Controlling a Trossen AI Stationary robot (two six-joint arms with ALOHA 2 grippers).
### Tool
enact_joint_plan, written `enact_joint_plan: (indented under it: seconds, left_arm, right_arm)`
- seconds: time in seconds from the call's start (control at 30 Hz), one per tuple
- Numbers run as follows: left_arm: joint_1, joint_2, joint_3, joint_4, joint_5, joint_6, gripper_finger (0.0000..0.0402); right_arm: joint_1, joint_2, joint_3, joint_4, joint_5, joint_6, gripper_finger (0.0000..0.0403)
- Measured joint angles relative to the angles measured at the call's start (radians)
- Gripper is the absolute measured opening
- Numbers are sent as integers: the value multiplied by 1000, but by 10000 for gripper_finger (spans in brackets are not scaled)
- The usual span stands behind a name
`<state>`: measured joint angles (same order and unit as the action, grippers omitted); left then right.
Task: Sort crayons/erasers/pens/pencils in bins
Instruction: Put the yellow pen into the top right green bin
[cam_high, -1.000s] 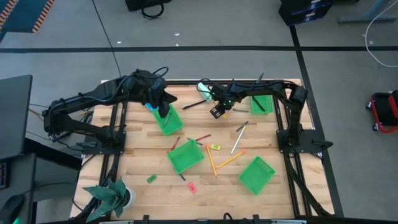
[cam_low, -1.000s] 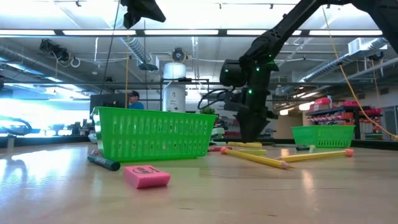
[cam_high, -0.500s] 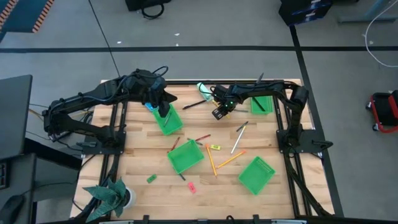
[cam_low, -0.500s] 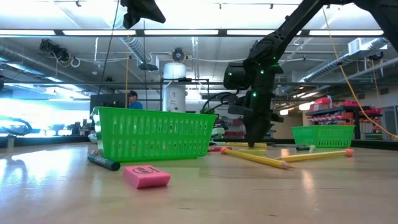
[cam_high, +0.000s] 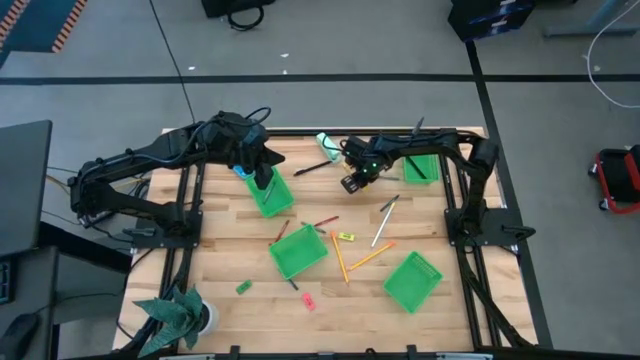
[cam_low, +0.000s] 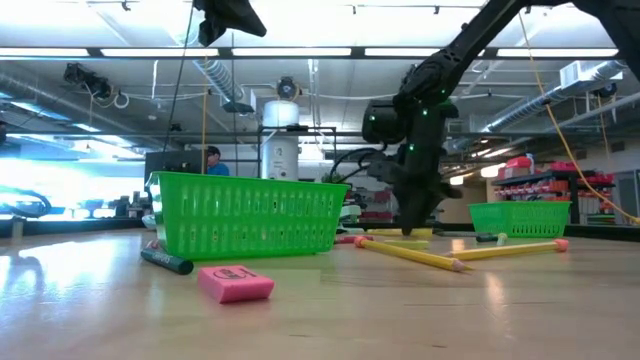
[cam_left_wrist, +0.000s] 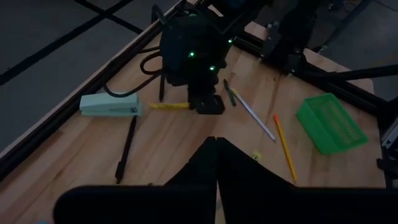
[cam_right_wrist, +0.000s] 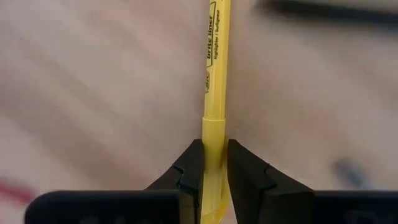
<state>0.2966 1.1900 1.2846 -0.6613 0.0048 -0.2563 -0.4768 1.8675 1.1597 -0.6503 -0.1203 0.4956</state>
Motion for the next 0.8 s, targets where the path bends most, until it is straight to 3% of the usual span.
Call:
enact_joint_plan:
  seconds: [0.3, 0.63, 0.8]
  left_arm:
    - [0, 0, 0, 0, 0, 31, 29]
    - [0, 0, 0, 8, 0, 74, 8]
    - [1, 0, 0, 9, 0, 94, 20]
  right_arm:
    - [-6, -123, 0, -36, 2, 40, 61]
    - [-111, -363, 1, -239, 200, 40, 61]
    - [-188, -438, 1, -347, 271, 13, 61]
